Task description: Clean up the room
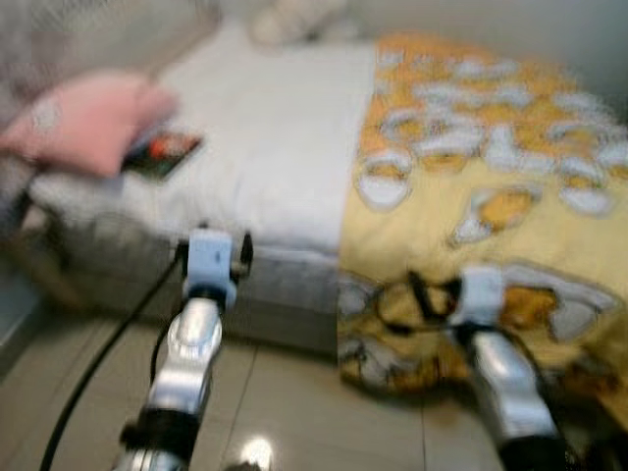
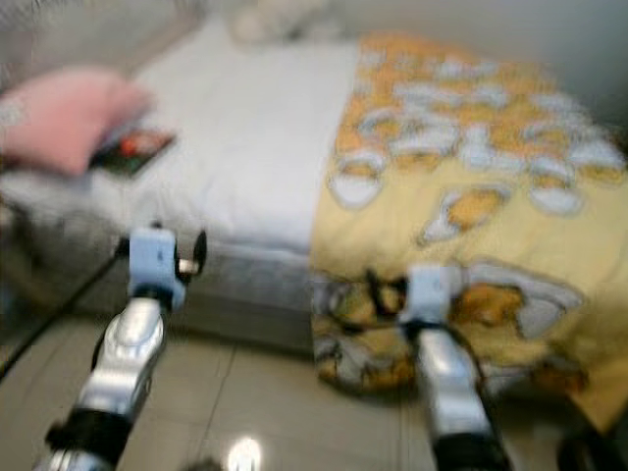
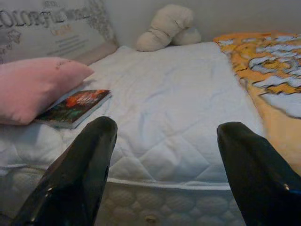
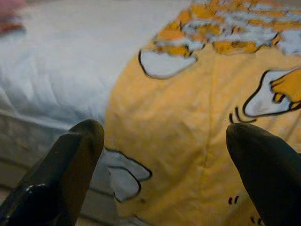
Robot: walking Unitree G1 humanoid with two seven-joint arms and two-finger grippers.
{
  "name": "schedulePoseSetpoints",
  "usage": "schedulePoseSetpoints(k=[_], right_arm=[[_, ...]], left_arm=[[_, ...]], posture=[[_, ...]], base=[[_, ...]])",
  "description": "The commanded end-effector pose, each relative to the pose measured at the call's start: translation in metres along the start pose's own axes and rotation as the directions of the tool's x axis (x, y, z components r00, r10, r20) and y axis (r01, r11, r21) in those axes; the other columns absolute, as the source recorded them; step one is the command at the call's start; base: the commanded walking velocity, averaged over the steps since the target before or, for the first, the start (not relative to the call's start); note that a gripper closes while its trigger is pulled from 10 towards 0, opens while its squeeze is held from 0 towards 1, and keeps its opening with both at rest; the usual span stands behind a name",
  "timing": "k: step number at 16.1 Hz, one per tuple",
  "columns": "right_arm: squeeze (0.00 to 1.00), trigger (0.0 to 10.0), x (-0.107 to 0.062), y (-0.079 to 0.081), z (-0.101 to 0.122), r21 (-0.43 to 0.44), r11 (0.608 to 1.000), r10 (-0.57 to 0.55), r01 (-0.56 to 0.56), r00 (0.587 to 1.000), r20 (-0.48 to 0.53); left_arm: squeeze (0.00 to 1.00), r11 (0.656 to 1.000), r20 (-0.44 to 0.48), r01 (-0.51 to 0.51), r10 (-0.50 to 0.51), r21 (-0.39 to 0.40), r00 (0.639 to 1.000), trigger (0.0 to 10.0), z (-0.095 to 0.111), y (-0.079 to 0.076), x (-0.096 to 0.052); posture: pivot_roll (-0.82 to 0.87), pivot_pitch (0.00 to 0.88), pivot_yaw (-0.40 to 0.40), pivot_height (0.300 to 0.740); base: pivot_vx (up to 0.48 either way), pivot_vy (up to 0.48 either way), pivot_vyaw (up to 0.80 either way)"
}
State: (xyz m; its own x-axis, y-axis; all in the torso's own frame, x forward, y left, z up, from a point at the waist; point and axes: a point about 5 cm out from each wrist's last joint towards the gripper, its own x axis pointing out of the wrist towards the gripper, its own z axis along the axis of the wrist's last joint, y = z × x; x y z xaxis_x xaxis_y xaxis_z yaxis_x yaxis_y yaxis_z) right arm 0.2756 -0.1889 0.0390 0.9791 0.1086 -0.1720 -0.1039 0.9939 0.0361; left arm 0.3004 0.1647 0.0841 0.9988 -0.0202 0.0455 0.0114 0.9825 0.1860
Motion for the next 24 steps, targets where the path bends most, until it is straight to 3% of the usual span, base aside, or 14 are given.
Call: schedulePoseSetpoints(k=[1, 6, 7, 8, 9, 11, 13, 16, 17, 21, 22, 23, 24], right_arm=[[0.0, 10.0, 0.0, 0.006, 0.004, 0.007, 1.0, 0.012, -0.012, 1.0, 0.021], [0.0, 10.0, 0.009, 0.017, 0.009, 0.034, 0.999, 0.031, -0.033, 0.999, 0.041], [0.0, 10.0, 0.011, 0.017, 0.012, 0.037, 0.999, 0.031, -0.033, 0.998, 0.048], [0.0, 10.0, 0.011, 0.016, 0.013, 0.035, 0.999, 0.036, -0.038, 0.998, 0.05], [0.0, 10.0, 0.012, 0.015, 0.014, 0.035, 0.998, 0.04, -0.042, 0.998, 0.053], [0.0, 10.0, 0.015, 0.014, 0.017, 0.043, 0.998, 0.045, -0.047, 0.997, 0.055], [0.0, 10.0, 0.016, 0.017, 0.017, 0.05, 0.997, 0.049, -0.052, 0.997, 0.057], [0.0, 10.0, 0.015, 0.021, 0.017, 0.054, 0.997, 0.056, -0.059, 0.997, 0.061], [0.0, 10.0, 0.017, 0.024, 0.019, 0.037, 0.997, 0.059, -0.061, 0.996, 0.066], [0.0, 10.0, 0.022, 0.03, 0.023, 0.054, 0.995, 0.075, -0.078, 0.995, 0.067], [0.0, 10.0, 0.023, 0.031, 0.024, 0.057, 0.994, 0.084, -0.088, 0.994, 0.069], [0.0, 10.0, 0.023, 0.031, 0.025, 0.057, 0.995, 0.083, -0.087, 0.994, 0.072], [0.0, 10.0, 0.024, 0.03, 0.027, 0.048, 0.995, 0.086, -0.09, 0.993, 0.078]], left_arm=[[0.0, 1.0, -0.01, 0.007, -0.007, -0.03, 1.0, 10.0, 0.0, 0.0, -0.002], [0.0, 0.997, -0.037, 0.014, -0.016, -0.074, 0.999, 10.0, 0.0, -0.014, 0.003], [0.0, 0.999, -0.017, 0.036, -0.037, -0.035, 0.999, 10.0, 0.002, -0.016, 0.003], [0.0, 0.993, 0.008, 0.097, -0.097, 0.066, 0.995, 10.0, 0.005, -0.021, 0.001], [0.0, 0.985, 0.023, 0.145, -0.148, 0.091, 0.989, 10.0, 0.006, -0.026, -0.001], [0.0, 0.992, 0.01, 0.125, -0.124, -0.002, 0.992, 10.0, 0.01, -0.022, 0.008], [0.0, 0.993, 0.009, 0.108, -0.108, -0.038, 0.994, 10.0, 0.011, -0.021, 0.011], [0.0, 0.995, 0.011, 0.1, -0.1, -0.012, 0.995, 10.0, 0.009, -0.02, 0.006], [1.0, 0.998, -0.008, 0.055, -0.056, -0.022, 0.998, 10.0, 0.008, -0.013, 0.007], [1.0, 0.998, -0.004, 0.037, -0.038, -0.051, 0.999, 10.0, 0.012, -0.015, 0.009], [0.8, 0.998, -0.004, 0.037, -0.037, -0.047, 0.999, 10.0, 0.011, -0.015, 0.007], [0.2, 0.998, -0.008, 0.04, -0.041, -0.054, 0.999, 10.0, 0.01, -0.015, 0.006], [0.0, 0.999, -0.021, 0.018, -0.019, -0.036, 1.0, 10.0, 0.007, -0.008, 0.005]], posture=[[0.1, 0.0, -0.022, 0.74], [0.08, 0.0, -0.017, 0.74], [0.08, 0.0, -0.013, 0.74], [0.07, 0.0, -0.004, 0.74], [0.07, 0.0, 0.006, 0.74], [0.07, 0.0, 0.014, 0.74], [0.07, 0.0, 0.013, 0.74], [0.06, 0.0, 0.017, 0.74], [0.06, 0.0, 0.017, 0.74], [0.08, 0.0, 0.007, 0.74], [0.08, 0.0, 0.007, 0.74], [0.08, 0.0, 0.004, 0.74], [0.08, 0.0, 0.004, 0.74]], base=[[0.364, -0.307, 0.46], [0.221, -0.181, 0.46], [0.0, 0.0, 0.46], [0.0, 0.0, 0.46], [0.0, 0.0, 0.46], [0.0, 0.0, 0.46], [0.0, 0.0, 0.46], [0.0, 0.0, 0.46], [0.454, 0.0, 0.46], [0.454, 0.0, 0.46], [0.458, 0.0, 0.46], [0.458, 0.0, 0.46], [0.469, 0.0, 0.46]])
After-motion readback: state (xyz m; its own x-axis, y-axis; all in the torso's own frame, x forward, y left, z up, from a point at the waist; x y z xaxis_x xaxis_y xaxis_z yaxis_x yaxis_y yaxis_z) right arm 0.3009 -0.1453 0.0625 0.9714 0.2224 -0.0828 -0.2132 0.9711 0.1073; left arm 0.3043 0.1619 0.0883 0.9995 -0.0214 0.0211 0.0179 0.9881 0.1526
